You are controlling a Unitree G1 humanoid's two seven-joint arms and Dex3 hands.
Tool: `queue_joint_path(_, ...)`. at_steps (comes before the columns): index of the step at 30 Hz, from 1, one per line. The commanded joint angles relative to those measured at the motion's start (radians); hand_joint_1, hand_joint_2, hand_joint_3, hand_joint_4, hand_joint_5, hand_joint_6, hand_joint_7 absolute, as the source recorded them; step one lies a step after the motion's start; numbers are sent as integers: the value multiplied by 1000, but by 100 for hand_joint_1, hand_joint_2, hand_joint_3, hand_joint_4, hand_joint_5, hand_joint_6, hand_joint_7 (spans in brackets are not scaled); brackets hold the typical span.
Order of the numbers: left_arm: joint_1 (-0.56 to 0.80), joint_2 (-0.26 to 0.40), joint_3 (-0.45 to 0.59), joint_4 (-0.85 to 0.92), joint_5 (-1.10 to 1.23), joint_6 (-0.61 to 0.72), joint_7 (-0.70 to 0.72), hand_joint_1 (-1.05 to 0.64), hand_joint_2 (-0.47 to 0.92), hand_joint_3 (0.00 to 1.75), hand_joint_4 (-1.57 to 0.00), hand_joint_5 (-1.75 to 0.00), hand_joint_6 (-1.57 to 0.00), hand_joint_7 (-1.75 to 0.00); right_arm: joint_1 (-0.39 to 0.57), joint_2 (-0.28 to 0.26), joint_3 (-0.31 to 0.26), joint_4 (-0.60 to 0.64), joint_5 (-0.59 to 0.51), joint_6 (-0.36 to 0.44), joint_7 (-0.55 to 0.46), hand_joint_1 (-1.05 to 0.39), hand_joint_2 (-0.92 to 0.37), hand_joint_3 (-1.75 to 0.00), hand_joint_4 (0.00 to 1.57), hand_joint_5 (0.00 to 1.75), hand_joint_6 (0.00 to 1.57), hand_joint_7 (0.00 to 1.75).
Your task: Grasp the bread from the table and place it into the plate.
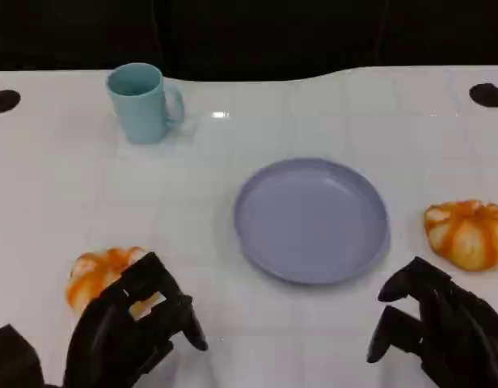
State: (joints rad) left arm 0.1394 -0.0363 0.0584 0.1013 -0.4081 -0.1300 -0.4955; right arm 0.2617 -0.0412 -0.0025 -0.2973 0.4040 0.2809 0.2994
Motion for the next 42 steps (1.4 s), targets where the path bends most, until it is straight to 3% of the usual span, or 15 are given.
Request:
queue_joint_path(1, 10, 6, 3, -3, -11, -4, -13, -59, 92, 25, -73, -175, -58, -171, 7, -8, -11, -6, 1, -7, -4, -52, -92, -45, 62, 175, 41, 166)
queue_joint_path(42, 9, 14, 3, -9, -10, 10, -9, -61, 92, 25, -73, -175, -58, -170, 3, -10, -5, -9, -9, -7, -6, -51, -92, -46, 63, 175, 41, 168)
